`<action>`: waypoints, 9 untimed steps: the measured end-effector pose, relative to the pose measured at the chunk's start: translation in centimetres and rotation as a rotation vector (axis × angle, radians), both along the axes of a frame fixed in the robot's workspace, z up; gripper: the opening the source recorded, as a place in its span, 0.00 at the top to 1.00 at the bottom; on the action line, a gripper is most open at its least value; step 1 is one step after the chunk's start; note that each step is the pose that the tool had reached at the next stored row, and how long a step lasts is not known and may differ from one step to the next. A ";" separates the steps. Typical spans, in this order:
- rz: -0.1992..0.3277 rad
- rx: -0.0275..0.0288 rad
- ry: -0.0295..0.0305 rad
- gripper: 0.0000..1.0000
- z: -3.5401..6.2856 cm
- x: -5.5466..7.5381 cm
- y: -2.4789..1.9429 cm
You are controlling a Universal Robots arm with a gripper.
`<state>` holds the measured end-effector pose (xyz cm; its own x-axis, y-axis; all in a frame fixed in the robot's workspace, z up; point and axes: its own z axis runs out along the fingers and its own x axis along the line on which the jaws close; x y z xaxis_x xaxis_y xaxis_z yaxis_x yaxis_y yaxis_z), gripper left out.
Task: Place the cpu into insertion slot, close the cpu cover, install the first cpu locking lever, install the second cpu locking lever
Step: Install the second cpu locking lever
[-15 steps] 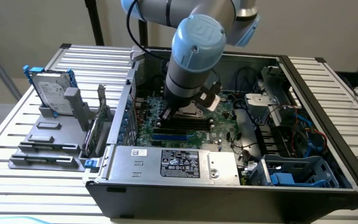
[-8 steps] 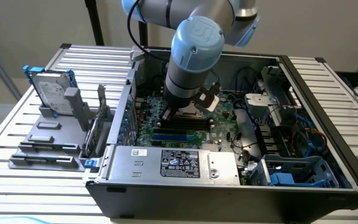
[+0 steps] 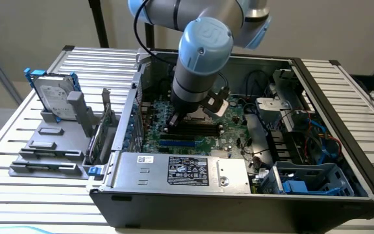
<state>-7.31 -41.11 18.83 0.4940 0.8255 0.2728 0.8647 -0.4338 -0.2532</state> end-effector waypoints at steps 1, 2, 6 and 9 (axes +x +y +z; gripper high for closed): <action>0.000 -0.0041 0.0001 0.89 -0.01 0.0 0.02; 0.000 -0.0078 0.0001 0.89 -0.02 0.0 0.04; 0.000 -0.0238 0.0000 0.89 -0.03 0.0 0.06; 0.000 -0.0311 -0.0003 0.89 0.10 0.0 0.06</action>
